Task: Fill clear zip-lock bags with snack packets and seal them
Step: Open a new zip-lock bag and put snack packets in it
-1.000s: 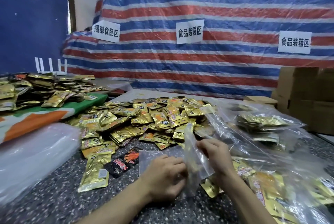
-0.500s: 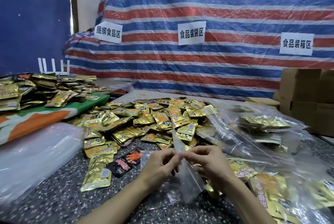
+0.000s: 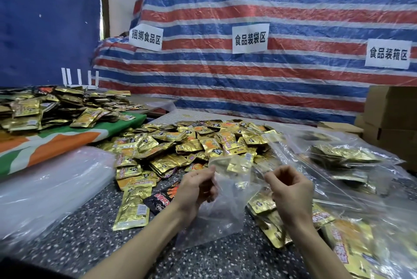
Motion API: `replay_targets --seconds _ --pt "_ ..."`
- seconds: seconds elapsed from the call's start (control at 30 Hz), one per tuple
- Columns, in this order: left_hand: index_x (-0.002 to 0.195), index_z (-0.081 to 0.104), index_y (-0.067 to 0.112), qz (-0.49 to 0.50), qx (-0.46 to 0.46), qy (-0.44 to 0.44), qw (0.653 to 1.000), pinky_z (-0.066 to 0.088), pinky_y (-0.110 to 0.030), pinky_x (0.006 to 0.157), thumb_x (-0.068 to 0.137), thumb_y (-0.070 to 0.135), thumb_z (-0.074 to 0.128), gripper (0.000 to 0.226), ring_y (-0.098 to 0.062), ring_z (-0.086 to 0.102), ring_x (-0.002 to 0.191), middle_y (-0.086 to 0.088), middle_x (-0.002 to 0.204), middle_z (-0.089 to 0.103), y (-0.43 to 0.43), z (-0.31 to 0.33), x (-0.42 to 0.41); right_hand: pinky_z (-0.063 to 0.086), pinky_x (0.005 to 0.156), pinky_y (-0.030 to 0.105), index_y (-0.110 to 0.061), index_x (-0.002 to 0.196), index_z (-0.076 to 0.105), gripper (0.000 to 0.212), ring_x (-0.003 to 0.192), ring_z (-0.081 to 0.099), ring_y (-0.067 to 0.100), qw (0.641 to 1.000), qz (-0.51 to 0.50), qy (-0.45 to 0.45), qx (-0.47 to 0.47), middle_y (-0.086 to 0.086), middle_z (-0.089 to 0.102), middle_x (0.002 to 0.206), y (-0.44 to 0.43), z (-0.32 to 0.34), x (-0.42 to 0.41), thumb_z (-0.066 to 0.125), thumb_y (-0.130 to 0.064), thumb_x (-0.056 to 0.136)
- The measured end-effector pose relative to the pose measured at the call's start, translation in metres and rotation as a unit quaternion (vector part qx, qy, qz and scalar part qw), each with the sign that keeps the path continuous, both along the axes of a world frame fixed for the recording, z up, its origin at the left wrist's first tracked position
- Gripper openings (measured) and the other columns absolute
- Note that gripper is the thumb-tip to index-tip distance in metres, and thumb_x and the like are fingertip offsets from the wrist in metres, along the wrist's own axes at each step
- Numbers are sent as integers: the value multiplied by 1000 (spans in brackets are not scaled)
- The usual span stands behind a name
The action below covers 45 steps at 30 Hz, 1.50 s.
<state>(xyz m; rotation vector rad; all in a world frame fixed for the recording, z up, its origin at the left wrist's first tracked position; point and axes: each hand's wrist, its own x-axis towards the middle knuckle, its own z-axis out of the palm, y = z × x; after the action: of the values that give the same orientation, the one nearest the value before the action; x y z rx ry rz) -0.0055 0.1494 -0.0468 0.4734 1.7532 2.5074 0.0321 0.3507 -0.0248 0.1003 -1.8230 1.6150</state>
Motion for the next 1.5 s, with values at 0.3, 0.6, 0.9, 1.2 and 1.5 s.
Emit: replay_targets --seconds 0.3,0.6,0.9,1.2,1.5 --pt "129 55 -8 -95 50 -137 985 34 -58 112 94 40 55 60 -49 53 120 -35 130 53 5 5 4 50 73 14 -27 84 79 35 96 68 4 948 165 66 263 -19 74 102 -6 0 9 54 -4 77" --pt "116 62 -1 -66 188 -143 969 38 -38 98 86 42 64 53 -28 43 93 -8 85 50 -11 4 -12 41 54 23 -19 72 61 13 62 55 12 956 117 60 263 -2 61 71 -5 -2 6 52 -13 79" --pt "110 61 28 408 -482 61 773 47 -45 100 86 22 69 27 -16 55 114 5 121 61 -54 -2 -73 40 60 31 -27 63 42 28 66 45 9 954 70 127 264 -8 46 67 -8 3 6 47 0 70" --pt "133 47 25 377 -642 21 667 35 -41 107 88 49 61 54 -20 46 123 3 132 54 -78 -33 -101 37 58 17 -27 63 45 28 68 46 3 949 93 120 278 -7 50 73 -12 0 7 47 0 71" --pt "101 50 11 503 -424 112 745 53 -38 57 105 31 43 21 -23 57 60 -1 69 56 -83 -18 -79 38 61 22 -15 63 49 14 70 48 8 948 85 120 283 -7 51 74 -11 -2 7 48 -7 74"
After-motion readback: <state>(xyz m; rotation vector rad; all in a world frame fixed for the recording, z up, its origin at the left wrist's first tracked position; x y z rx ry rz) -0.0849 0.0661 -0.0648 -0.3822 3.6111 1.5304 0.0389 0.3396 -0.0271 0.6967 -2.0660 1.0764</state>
